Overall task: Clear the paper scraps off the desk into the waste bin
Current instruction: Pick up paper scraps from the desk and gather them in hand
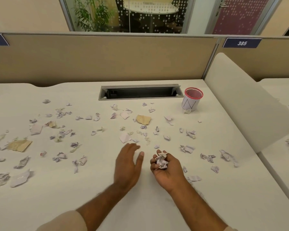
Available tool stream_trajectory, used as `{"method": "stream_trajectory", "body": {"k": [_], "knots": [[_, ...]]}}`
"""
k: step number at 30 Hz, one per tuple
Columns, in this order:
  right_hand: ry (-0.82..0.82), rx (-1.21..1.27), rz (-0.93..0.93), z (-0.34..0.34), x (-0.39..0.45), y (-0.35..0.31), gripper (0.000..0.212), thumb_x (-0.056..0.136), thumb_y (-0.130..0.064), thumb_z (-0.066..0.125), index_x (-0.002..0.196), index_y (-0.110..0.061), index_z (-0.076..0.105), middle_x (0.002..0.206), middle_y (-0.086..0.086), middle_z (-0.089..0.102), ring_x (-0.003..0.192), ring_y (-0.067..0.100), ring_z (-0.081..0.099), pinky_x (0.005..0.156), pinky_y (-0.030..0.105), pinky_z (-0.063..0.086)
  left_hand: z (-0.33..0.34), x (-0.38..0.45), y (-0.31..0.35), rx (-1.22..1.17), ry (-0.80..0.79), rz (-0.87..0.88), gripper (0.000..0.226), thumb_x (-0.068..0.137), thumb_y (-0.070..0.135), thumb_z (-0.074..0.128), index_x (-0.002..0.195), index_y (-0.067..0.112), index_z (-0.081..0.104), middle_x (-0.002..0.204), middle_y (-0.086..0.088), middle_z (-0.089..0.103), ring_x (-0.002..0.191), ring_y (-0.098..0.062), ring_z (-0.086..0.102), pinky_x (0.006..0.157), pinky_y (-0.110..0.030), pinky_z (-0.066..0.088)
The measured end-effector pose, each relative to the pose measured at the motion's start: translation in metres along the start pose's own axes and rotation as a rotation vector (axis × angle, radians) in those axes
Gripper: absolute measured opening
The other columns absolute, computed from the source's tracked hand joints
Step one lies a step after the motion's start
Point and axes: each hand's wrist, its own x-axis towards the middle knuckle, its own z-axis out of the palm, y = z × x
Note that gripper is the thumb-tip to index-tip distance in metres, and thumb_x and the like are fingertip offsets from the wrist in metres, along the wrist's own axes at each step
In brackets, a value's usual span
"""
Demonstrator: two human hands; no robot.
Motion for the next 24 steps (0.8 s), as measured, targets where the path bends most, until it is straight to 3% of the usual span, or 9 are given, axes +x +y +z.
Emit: {"method": "stream_trajectory", "body": {"k": [4,10,17,24], "knots": [[0.038,-0.088,-0.021,-0.008,0.003,-0.035,0.022,0.095,-0.019,0.042,0.084,-0.006,0.057,0.061,0.009,0.055,0.052,0.019,0.049,0.038,0.016,0.033,-0.006,0.024,-0.049,0.351,-0.098,-0.066,0.067,0.094,0.056,0.033,0.143,0.012,0.045,0.155,-0.005,0.037,0.147,-0.023,0.023,0.121,-0.037,0.015],[0.058,-0.214,-0.118,-0.009,0.017,-0.093,0.024,0.095,-0.021,0.042,0.083,-0.007,0.057,0.067,0.009,0.053,0.056,0.018,0.047,0.037,0.015,0.035,-0.015,0.05,-0.096,0.596,-0.243,-0.1,0.097,0.085,0.078,0.012,0.155,0.011,0.012,0.164,-0.003,0.007,0.151,-0.018,0.002,0.122,-0.034,0.002],[0.072,-0.341,-0.232,0.031,0.048,-0.175,0.026,0.094,-0.02,0.036,0.077,-0.011,0.054,0.069,0.006,0.048,0.059,0.014,0.044,0.041,0.013,0.03,-0.014,0.051,-0.1,0.597,-0.316,0.016,0.09,0.088,0.075,0.006,0.155,0.016,0.0,0.162,0.005,-0.006,0.148,-0.006,-0.011,0.122,-0.031,-0.003],[0.017,-0.345,-0.395,0.099,0.082,-0.252,0.022,0.091,-0.016,0.036,0.075,-0.013,0.05,0.068,0.003,0.044,0.058,0.013,0.041,0.039,0.011,0.028,-0.015,0.051,-0.101,0.55,-0.308,0.008,0.085,0.089,0.075,0.011,0.154,0.022,-0.005,0.162,0.012,-0.008,0.146,0.001,-0.015,0.119,-0.023,-0.008]]}}
